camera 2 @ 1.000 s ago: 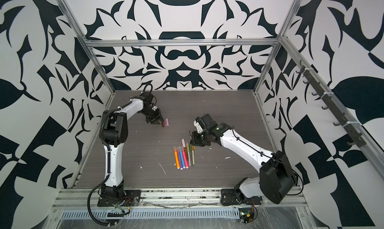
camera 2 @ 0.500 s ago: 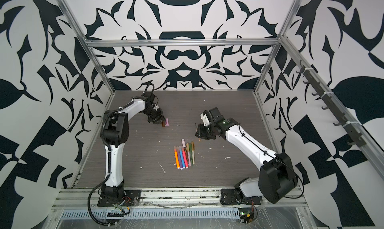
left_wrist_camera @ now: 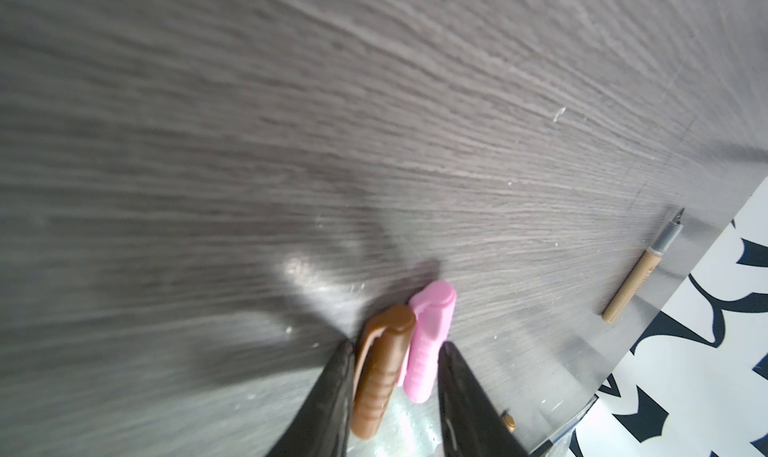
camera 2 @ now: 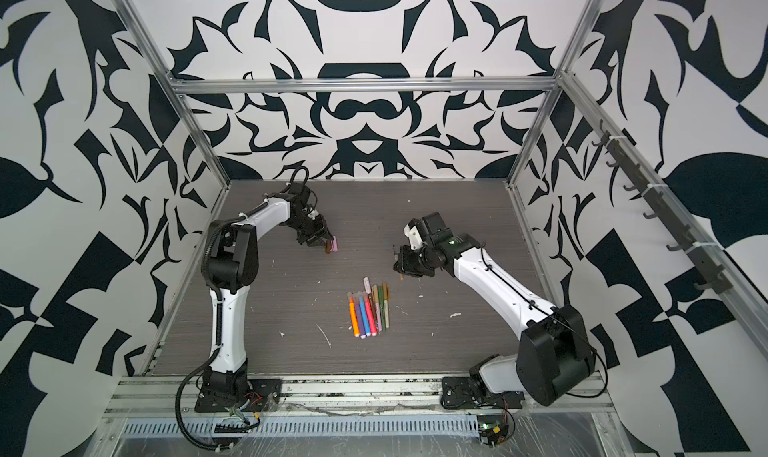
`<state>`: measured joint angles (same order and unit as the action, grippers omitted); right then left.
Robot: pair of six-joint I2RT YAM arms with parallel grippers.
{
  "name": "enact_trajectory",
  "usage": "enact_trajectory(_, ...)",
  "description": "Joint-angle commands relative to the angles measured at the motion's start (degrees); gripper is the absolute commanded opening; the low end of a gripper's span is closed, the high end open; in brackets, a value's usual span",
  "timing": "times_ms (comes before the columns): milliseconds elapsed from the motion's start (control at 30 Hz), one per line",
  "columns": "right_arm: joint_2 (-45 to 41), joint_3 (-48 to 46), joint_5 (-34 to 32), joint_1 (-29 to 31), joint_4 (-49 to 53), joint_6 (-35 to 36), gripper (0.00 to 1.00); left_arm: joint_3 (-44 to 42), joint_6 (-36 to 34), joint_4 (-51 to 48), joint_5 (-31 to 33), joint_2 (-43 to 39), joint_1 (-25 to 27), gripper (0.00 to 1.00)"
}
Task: Open the pen caps
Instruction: 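Lay the brown cap by the pink cap while the right carries the pen away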
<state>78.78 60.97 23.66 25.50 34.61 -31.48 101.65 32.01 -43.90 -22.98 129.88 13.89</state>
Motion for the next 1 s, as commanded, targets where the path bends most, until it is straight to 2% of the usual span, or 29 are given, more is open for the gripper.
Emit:
enact_trajectory(0,-1.38,2.73,0.93,-0.51,0.88,1.25,0.00,-0.83,1.30,-0.09,-0.28,1.66,0.17,0.38)
enact_trajectory(100,-1.15,2.92,1.30,-2.06,1.21,1.60,0.00,-1.09,1.85,0.39,-0.37,1.51,0.15,0.38)
enact_trajectory(267,2.66,5.31,4.37,-9.19,2.12,2.58,0.00,-1.01,2.24,0.59,-0.53,1.18,0.17,0.38)
enact_trajectory(433,12.49,9.43,3.83,-17.44,3.98,4.64,0.00,-0.95,0.99,-1.46,0.32,-1.40,0.00,0.38)
enact_trajectory(500,17.28,10.43,7.45,-19.47,1.56,7.97,0.00,-1.88,0.51,-1.98,0.75,-3.61,-0.25,0.38)
enact_trajectory(700,27.83,19.20,-1.87,-20.22,1.18,15.62,0.00,-11.62,3.62,3.32,-0.53,-14.87,-0.53,0.39)
enact_trajectory(833,33.51,23.66,-2.56,-20.26,1.02,17.47,0.00,-20.40,7.37,9.30,-2.25,-22.59,-0.53,0.39)
enact_trajectory(967,36.30,23.36,0.88,-20.46,-3.11,18.42,0.00,-25.20,8.93,11.55,-2.64,-27.40,-0.53,0.39)
